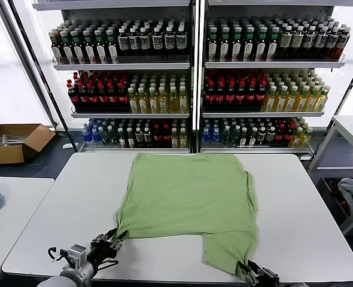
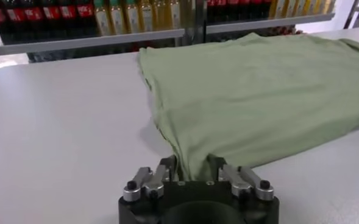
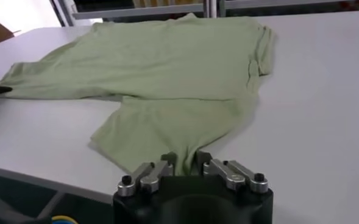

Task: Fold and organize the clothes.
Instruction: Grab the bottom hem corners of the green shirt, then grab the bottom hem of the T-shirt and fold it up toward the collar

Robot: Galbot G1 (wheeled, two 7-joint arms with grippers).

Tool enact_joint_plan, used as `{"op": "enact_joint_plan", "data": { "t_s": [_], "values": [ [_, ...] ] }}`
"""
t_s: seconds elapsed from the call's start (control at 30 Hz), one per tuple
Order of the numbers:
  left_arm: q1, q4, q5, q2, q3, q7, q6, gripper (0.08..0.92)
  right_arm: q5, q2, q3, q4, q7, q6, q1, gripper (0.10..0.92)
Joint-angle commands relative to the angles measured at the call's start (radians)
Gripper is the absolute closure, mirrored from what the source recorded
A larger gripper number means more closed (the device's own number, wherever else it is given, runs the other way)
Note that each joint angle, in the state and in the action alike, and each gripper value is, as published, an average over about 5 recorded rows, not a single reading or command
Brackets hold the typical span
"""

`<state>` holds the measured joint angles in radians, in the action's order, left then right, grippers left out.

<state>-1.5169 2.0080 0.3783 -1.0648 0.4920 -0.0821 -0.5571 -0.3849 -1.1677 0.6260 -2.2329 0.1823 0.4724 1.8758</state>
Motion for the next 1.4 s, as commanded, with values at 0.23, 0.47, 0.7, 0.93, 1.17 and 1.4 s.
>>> {"op": "enact_joint_plan", "data": {
  "t_s": [0.23, 0.47, 0.7, 0.93, 1.17, 1.4],
  "values": [
    [-0.052, 0.133, -0.050, -0.015, 0.021, 0.002, -0.017, 0.867, 0.033, 0.038, 0.003, 0.015, 0.167, -0.259, 0.021, 0.920],
    [-0.120, 0.240, -0.066, -0.049, 0.066, 0.007, -0.019, 0.916, -0.009, 0.053, 0.043, 0.022, 0.278, -0.392, 0.060, 0.920],
    [-0.246, 0.342, -0.076, -0.141, 0.117, 0.012, -0.015, 0.916, -0.076, 0.013, 0.082, -0.003, 0.393, -0.464, 0.152, 0.920],
    [-0.360, 0.447, -0.111, -0.193, 0.195, 0.011, -0.004, 0.916, -0.173, -0.002, 0.095, -0.006, 0.443, -0.516, 0.207, 0.920],
    [-0.398, 0.453, -0.118, -0.203, 0.231, 0.009, 0.011, 0.916, -0.312, -0.013, 0.081, 0.015, 0.424, -0.511, 0.175, 0.920],
    [-0.194, 0.348, 0.006, -0.174, 0.185, 0.040, 0.010, 0.916, -0.525, -0.046, 0.046, 0.070, 0.336, -0.427, -0.068, 0.920]
  ]
}}
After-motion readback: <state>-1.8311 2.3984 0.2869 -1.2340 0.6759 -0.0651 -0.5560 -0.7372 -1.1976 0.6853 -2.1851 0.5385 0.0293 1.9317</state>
